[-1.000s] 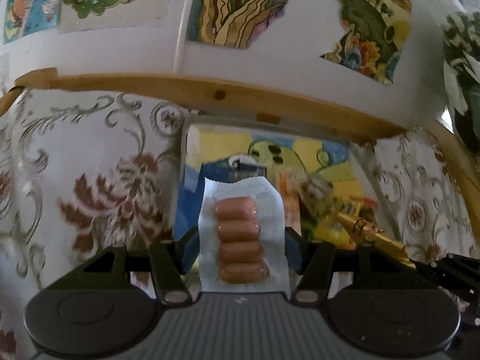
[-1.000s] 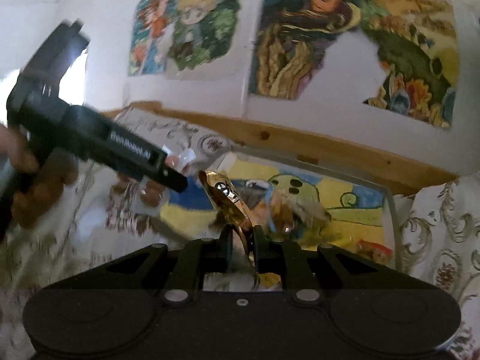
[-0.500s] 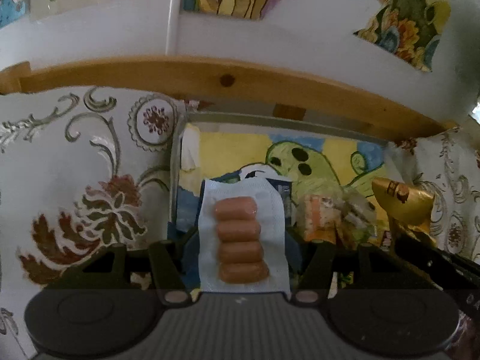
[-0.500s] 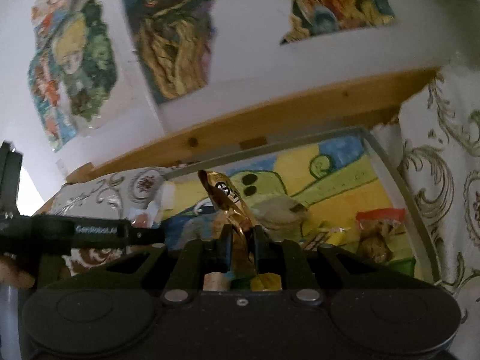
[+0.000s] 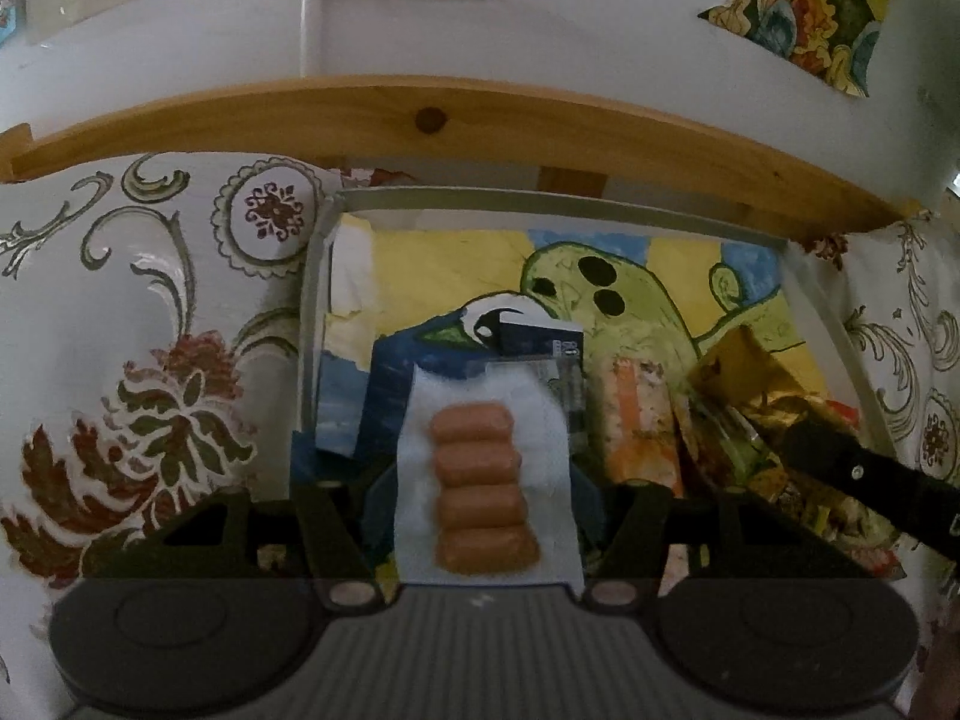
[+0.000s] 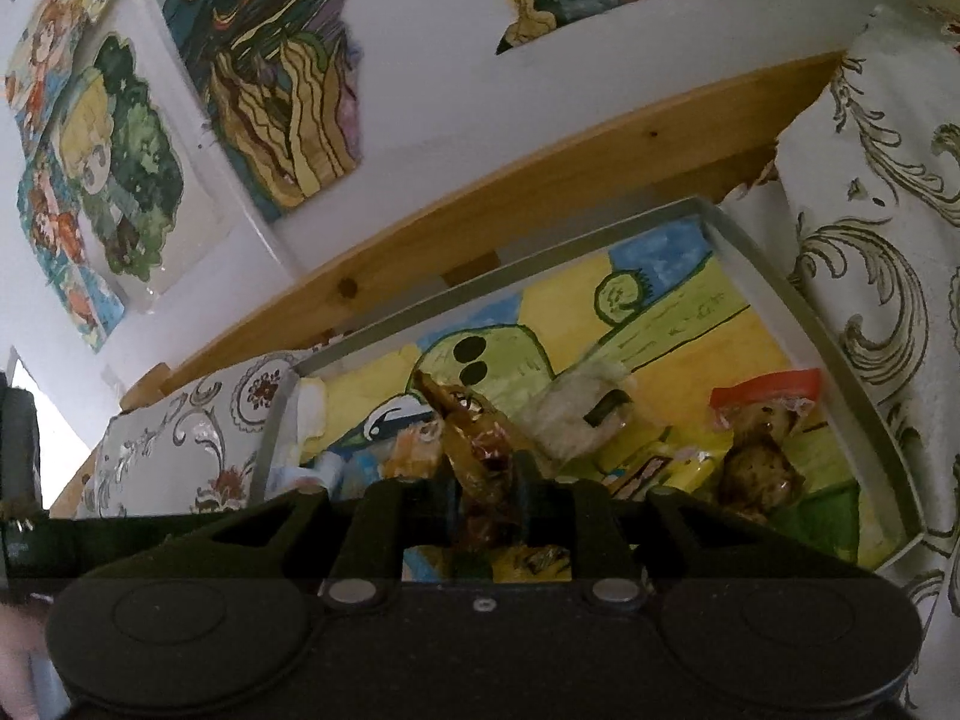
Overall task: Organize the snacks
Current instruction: 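Open both tools to release the sausage pack and gold packet into the tray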
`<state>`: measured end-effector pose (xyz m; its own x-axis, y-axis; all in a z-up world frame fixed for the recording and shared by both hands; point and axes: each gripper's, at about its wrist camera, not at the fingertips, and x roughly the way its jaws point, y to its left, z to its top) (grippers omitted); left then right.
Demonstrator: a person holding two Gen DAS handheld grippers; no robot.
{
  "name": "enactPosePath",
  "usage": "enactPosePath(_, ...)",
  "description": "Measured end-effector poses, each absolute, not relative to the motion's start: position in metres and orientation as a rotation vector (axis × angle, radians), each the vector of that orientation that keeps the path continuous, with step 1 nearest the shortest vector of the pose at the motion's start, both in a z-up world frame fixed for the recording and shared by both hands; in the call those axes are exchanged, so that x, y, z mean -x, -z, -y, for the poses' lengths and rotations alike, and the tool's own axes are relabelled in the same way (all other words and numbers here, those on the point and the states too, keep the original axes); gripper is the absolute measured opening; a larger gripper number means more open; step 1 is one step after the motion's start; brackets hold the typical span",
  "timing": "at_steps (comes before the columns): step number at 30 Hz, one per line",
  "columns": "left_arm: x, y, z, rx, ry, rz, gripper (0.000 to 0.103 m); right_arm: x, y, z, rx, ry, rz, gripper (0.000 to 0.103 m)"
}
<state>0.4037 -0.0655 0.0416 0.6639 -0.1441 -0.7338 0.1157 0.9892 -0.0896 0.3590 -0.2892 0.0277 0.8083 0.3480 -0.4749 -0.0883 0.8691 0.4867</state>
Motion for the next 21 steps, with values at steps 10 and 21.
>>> enactPosePath(10, -0.399, -0.051, 0.068, 0.038, 0.143, -0.810, 0.074, -0.354, -0.032, 0.281, -0.409, -0.258, -0.572, 0.037)
enactPosePath(21, -0.394, -0.063, 0.057, 0.068, 0.098, -0.780, 0.087, -0.349, -0.035, 0.277, -0.390, -0.253, -0.560, 0.056)
